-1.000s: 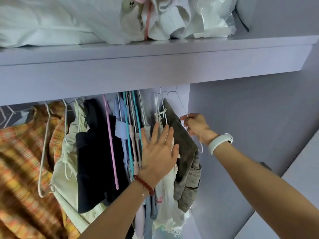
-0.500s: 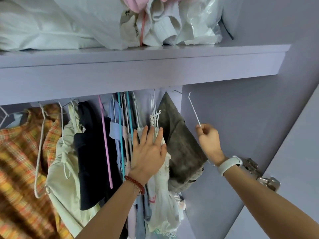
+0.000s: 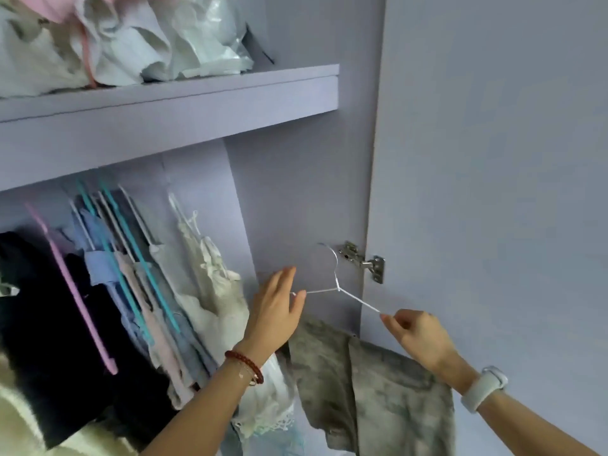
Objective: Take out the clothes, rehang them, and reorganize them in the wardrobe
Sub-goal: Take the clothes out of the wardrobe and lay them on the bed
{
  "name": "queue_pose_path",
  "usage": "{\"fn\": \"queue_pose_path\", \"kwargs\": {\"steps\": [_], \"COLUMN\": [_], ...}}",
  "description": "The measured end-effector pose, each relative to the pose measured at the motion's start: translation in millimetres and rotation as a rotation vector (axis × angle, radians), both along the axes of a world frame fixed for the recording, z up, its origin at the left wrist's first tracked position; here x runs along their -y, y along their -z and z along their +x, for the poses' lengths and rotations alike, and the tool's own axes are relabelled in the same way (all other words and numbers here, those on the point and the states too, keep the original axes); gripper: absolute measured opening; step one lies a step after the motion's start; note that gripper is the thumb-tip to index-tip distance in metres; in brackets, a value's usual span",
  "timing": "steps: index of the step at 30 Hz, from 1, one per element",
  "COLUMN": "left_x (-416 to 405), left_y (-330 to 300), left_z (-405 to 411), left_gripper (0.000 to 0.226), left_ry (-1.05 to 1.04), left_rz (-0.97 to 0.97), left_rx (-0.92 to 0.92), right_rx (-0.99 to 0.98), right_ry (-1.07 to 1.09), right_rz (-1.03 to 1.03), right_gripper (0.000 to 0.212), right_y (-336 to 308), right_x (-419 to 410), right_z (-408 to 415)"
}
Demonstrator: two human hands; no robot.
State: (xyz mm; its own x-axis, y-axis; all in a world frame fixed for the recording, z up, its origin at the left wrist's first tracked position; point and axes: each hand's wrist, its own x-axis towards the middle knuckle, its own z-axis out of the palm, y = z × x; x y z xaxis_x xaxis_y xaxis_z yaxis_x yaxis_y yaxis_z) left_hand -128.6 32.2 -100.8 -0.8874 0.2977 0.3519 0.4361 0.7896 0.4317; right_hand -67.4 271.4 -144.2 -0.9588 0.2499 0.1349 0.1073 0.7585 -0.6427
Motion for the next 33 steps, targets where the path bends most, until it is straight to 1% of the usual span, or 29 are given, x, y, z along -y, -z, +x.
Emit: {"fn": "queue_pose_path", "kwargs": {"steps": [1,3,6,8,11,12,14,17,19,22,26,29,31,33], "left_x": [-14.6,-44.5,-93.3,-123.7,-162.5,-172.4,-189.1,-216.2,-239.3,-283.3,-368.7,-441.1,-487.5,-528.9], "left_y": [14.5,39.6,65.0,75.1,86.1,89.2,90.8,80.4,69.0,51.2,30.7,26.6,34.2,46.0], "left_z": [6.6,25.0,65.0,96.9,152.8,170.7,202.9,240.9,261.9,293.4,330.2,351.1,358.8,361.3], "left_gripper": [0.048,0.041,0.02,0.016,0.015,0.014,0.013,0.012,0.012,0.016,0.02,0.02,0.02,0.02], "left_ry": [0.055,0.201,0.418,0.501,0.609,0.655,0.751,0.881,0.923,0.979,1.011,1.0,0.962,0.919], "left_rz": [-0.017,-0.033,0.058,0.143,0.221,0.233,0.251,0.302,0.348,0.376,0.37,0.292,0.227,0.198], "left_rx": [0.047,0.073,0.144,0.179,0.189,0.213,0.262,0.34,0.37,0.318,0.199,0.063,0.023,0.021], "right_rx": [0.017,0.053,0.092,0.063,0.001,-0.021,-0.061,-0.146,-0.21,-0.262,-0.265,-0.215,-0.157,-0.103], "right_ry": [0.016,0.051,0.153,0.235,0.419,0.477,0.561,0.642,0.683,0.789,0.994,1.099,1.115,1.054], "right_rz": [0.022,0.057,0.079,0.1,0.202,0.234,0.292,0.383,0.428,0.462,0.442,0.431,0.416,0.405], "right_gripper": [0.053,0.051,0.045,0.039,0.018,0.015,0.013,0.016,0.02,0.032,0.023,0.014,0.01,0.008], "right_y": [2.0,4.4,7.4,9.9,20.3,25.6,34.9,33.7,23.0,10.1,3.5,8.7,15.7,21.5], "right_x": [-13.9,-37.3,-67.6,-85.6,-111.1,-117.6,-128.1,-151.5,-173.0,-207.2,-258.7,-297.4,-321.0,-345.0], "right_z": [23.8,70.8,145.4,194.7,266.6,287.7,323.3,354.4,368.4,394.7,440.5,475.9,495.2,506.4]}}
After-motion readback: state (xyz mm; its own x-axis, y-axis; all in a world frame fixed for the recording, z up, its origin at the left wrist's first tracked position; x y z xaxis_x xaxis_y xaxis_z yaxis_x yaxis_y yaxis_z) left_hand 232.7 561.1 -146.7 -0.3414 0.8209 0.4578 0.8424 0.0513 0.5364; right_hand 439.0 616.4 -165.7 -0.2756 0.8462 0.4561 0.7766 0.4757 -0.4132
